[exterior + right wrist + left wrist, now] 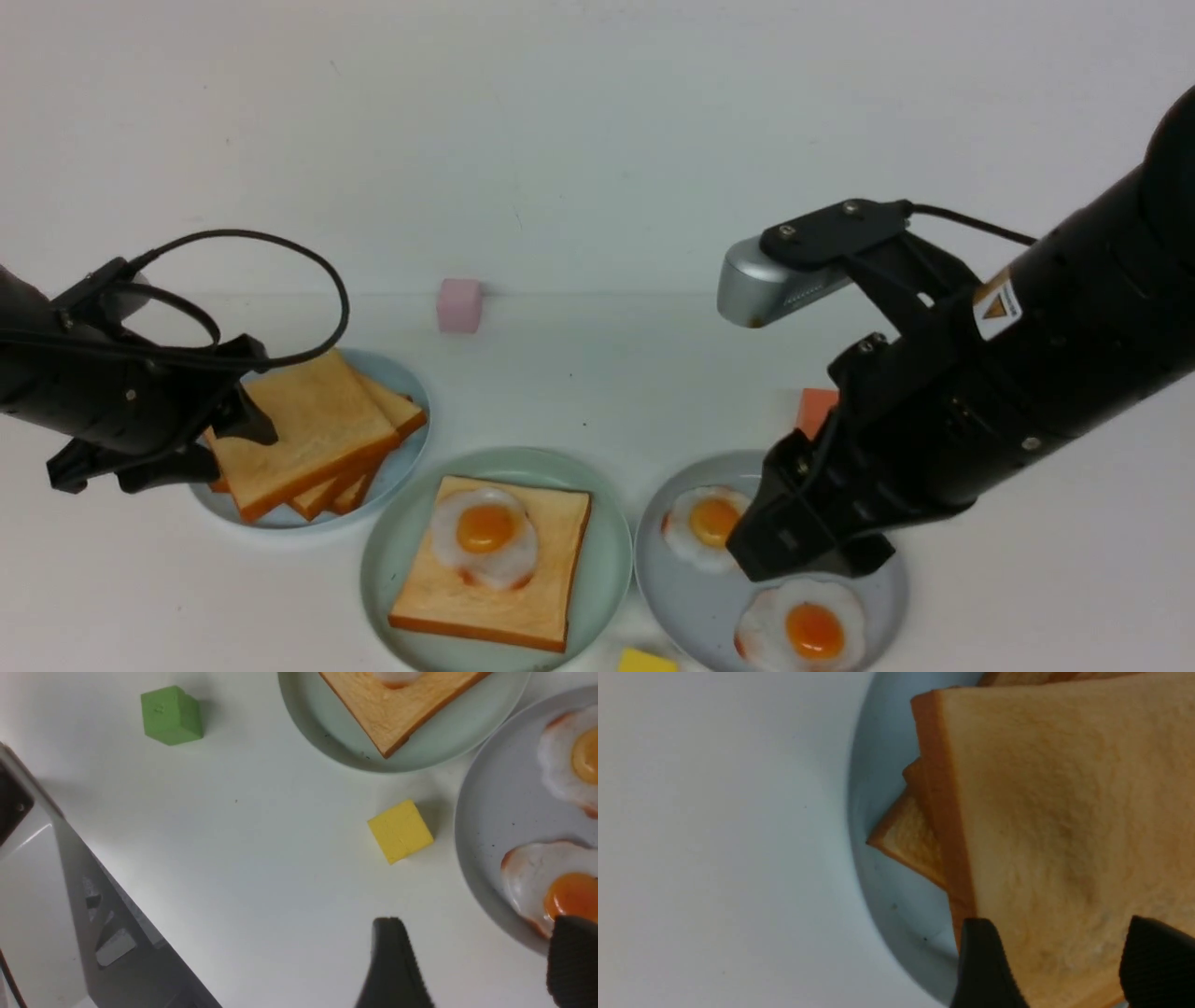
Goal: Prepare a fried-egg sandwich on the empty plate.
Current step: Use the left arm to grab a slice of bread, then use the left arm to place a slice of bread on the fried egg in the middle
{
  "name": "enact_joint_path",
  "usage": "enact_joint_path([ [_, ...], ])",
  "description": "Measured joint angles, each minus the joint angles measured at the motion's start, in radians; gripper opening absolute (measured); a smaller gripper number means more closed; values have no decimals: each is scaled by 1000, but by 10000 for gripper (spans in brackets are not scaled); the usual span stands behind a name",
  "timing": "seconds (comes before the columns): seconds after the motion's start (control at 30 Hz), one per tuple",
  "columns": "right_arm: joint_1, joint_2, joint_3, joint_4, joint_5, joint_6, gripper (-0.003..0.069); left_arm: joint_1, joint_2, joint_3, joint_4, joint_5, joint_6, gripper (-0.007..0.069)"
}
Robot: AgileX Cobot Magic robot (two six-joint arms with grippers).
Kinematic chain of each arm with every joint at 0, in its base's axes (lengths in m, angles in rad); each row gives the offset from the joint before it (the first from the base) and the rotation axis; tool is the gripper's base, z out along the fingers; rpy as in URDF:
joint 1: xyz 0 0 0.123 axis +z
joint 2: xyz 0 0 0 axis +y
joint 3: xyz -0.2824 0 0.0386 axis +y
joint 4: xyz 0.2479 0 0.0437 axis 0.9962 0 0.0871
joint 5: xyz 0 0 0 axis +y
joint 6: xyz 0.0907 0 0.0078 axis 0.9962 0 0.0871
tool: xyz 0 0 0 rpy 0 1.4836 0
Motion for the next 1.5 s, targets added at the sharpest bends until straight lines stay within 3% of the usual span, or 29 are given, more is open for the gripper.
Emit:
enact_joint_path([
  [0.57,0,0,0,7,-10,0,448,2,56,0,7,-31,5,394],
  [0.83,0,0,0,10,-9,0,448,2,59,0,-4,-33,5,277],
  [0.97,0,0,0,10,5,0,448,3,58,-1,-2,-19,5,150],
  [1.1,0,0,0,10,13,0,448,6,38,-3,18,12,5,69],
  [1.4,0,0,0,10,16,0,448,-8,-116,-3,71,109,44,66],
  [1.5,0,0,0,10,16,0,448,-70,-159,-3,36,156,175,66],
])
